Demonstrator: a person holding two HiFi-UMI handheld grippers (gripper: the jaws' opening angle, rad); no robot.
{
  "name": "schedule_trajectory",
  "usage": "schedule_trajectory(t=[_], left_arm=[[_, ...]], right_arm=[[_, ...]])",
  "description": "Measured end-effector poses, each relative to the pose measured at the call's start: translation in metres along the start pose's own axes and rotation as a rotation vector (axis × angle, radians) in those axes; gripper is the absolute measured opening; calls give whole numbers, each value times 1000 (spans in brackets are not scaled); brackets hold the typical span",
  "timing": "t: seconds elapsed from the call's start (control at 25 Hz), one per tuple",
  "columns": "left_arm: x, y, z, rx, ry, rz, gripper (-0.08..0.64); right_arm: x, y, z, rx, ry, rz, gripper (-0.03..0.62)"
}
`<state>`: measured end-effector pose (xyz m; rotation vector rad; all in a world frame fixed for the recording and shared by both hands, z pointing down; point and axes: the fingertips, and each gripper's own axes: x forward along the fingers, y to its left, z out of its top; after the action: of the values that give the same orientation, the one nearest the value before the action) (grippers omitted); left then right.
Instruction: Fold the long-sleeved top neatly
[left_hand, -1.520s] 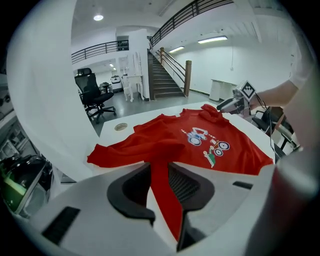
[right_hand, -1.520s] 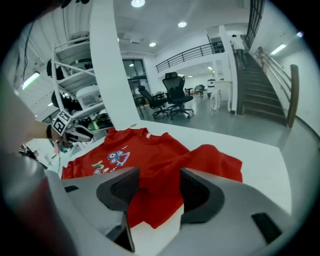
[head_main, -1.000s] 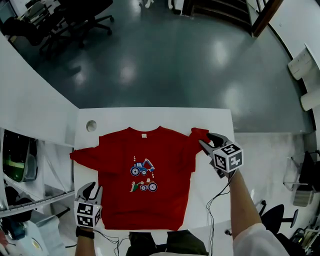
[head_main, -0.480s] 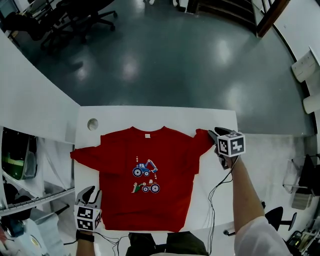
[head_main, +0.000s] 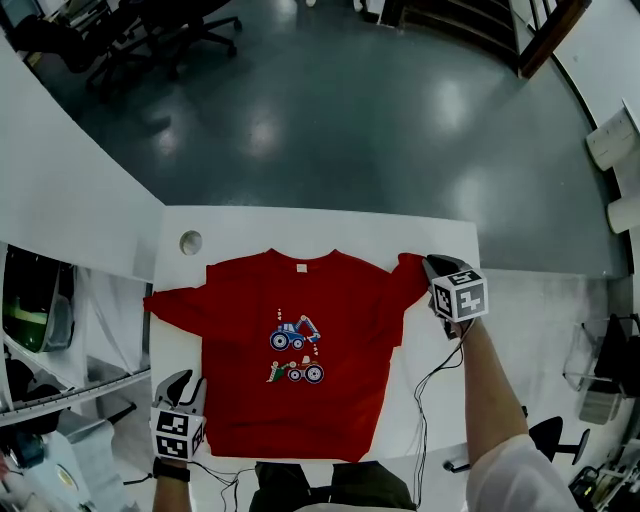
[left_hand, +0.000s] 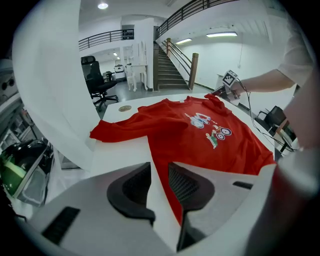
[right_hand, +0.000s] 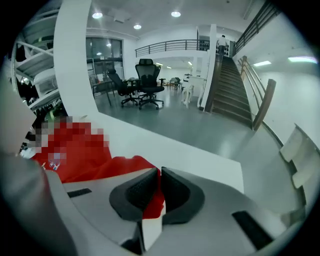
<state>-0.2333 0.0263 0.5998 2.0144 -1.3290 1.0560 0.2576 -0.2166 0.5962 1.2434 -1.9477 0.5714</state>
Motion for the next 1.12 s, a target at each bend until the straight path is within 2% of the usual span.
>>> schedule_trajectory(t=[0.24,0.64,1.12], left_arm=[[-7,7,2,-16,-30,9,112],[-23,12,5,-31,-90,17,112],[-31,6,46,-56,-204,20,112]], right_arm=[[-31,8,30,-60,-112,-6,34],[-67,27,56,-108,-197,3,34],[-106,92,115,-238,-344,122,34]])
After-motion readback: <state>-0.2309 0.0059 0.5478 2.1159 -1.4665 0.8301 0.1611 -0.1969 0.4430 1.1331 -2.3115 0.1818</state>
